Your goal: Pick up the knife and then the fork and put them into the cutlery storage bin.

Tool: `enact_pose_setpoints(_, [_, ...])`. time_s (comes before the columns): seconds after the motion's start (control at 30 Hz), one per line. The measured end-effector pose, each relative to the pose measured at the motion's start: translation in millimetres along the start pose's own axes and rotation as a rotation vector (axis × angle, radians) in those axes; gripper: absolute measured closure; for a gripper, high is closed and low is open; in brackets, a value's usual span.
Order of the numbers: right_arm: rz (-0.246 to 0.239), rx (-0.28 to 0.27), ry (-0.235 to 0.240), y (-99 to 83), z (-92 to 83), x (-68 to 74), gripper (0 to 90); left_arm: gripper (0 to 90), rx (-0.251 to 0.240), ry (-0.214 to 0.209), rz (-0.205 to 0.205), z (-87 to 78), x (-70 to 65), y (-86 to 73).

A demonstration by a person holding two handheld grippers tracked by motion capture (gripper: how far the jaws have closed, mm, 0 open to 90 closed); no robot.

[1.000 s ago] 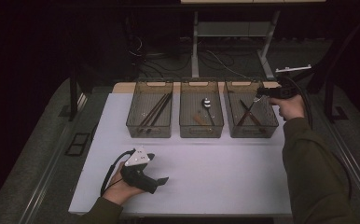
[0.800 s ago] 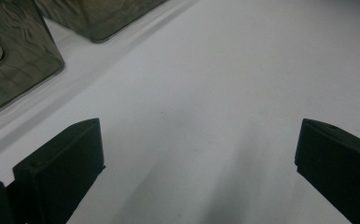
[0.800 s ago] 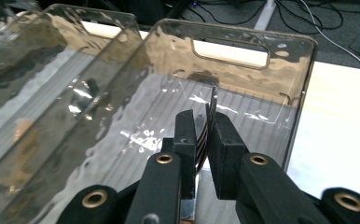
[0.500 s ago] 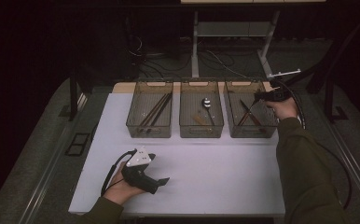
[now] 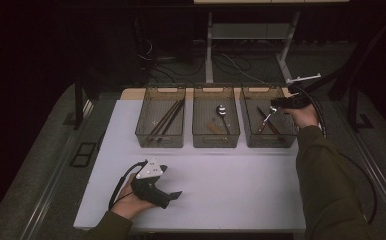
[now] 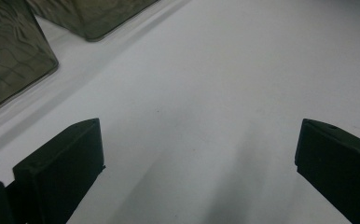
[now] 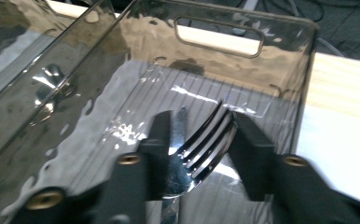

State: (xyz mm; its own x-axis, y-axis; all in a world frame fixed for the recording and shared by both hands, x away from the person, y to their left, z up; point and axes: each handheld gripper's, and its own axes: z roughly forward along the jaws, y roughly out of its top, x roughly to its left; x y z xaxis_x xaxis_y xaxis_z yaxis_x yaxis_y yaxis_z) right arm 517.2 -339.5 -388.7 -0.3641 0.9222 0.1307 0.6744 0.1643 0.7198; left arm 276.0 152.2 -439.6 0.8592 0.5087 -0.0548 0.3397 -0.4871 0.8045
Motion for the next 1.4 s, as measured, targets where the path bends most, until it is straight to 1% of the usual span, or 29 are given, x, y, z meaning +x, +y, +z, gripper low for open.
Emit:
enact_pose_setpoints(0.1, [-0.006, -0.035, -0.036, 1.5, -3.0, 0.8, 31.6, 0.4, 0.003, -0.001, 0.001, 0.2, 0.1, -0.2])
enact_pose_setpoints(0.13, [0.002, -0.046, -0.026, 1.8, -4.4, 0.7, 29.9, 0.4, 0.003, -0.002, -0.001, 0.5, 0.1, -0.3])
enact_pose_setpoints(0.17, [0.009, -0.051, -0.016, 2.2, -5.1, 0.4, 26.3, 0.3, 0.003, -0.002, -0.002, 0.7, 0.0, -0.4])
enact_pose_setpoints(0.3, [-0.007, -0.063, 0.001, 2.9, -8.4, 1.2, 20.7, 0.0, 0.006, -0.002, -0.006, 0.8, 0.1, -0.6])
enact_pose_setpoints(0.37, [-0.005, -0.064, 0.011, 2.9, -10.1, 1.5, 18.8, 0.0, 0.003, -0.005, -0.011, 0.6, 0.4, -0.6])
enact_pose_setpoints(0.47, [-0.010, -0.080, 0.007, 3.3, -13.9, 2.5, 16.0, 0.0, -0.005, -0.007, -0.023, -0.1, 0.7, -1.5])
enact_pose_setpoints(0.53, [-0.015, -0.090, 0.017, 3.2, -17.5, 3.7, 15.2, 0.0, 0.000, -0.006, -0.025, -0.4, 1.6, -2.2])
enact_pose_setpoints(0.57, [-0.021, -0.092, 0.019, 3.2, -19.0, 4.5, 13.7, 0.0, 0.000, -0.005, -0.026, -0.4, 2.1, -2.4])
enact_pose_setpoints(0.63, [-0.035, -0.093, 0.023, 3.4, -22.6, 6.8, 13.4, 0.0, 0.001, -0.004, -0.024, -0.8, 3.1, -2.5])
enact_pose_setpoints(0.73, [-0.048, -0.112, 0.029, 3.1, -30.7, 10.8, 13.2, 0.0, -0.009, -0.001, -0.032, -1.2, 4.4, -2.6])
enact_pose_setpoints(0.8, [-0.055, -0.132, 0.043, 2.1, -35.8, 13.3, 13.2, 0.0, -0.007, 0.000, -0.031, -1.6, 5.5, -2.7])
enact_pose_setpoints(0.87, [-0.051, -0.144, 0.059, 1.1, -40.5, 16.6, 13.2, 0.0, -0.008, 0.001, -0.038, -1.5, 6.2, -3.0])
enact_pose_setpoints(0.97, [-0.075, -0.164, 0.070, -0.7, -46.9, 22.6, 13.2, 0.0, -0.003, 0.004, -0.034, -3.2, 7.3, -3.9])
enact_pose_setpoints(1.07, [-0.096, -0.166, 0.084, -5.0, -53.5, 30.8, 13.2, 0.0, -0.005, 0.005, -0.040, -4.7, 9.0, -4.8])
enact_pose_setpoints(1.2, [-0.132, -0.166, 0.076, -12.9, -61.3, 41.3, 13.2, 0.0, -0.011, 0.005, -0.042, -4.3, 10.8, -4.5])
enact_pose_setpoints(1.33, [-0.149, -0.163, 0.068, -22.1, -71.4, 48.1, 13.2, 0.0, -0.007, 0.008, -0.041, -4.3, 11.5, -4.9])
enact_pose_setpoints(1.4, [-0.155, -0.173, 0.068, -27.7, -78.1, 51.1, 13.2, 0.0, -0.010, 0.007, -0.042, -4.3, 11.3, -4.8])
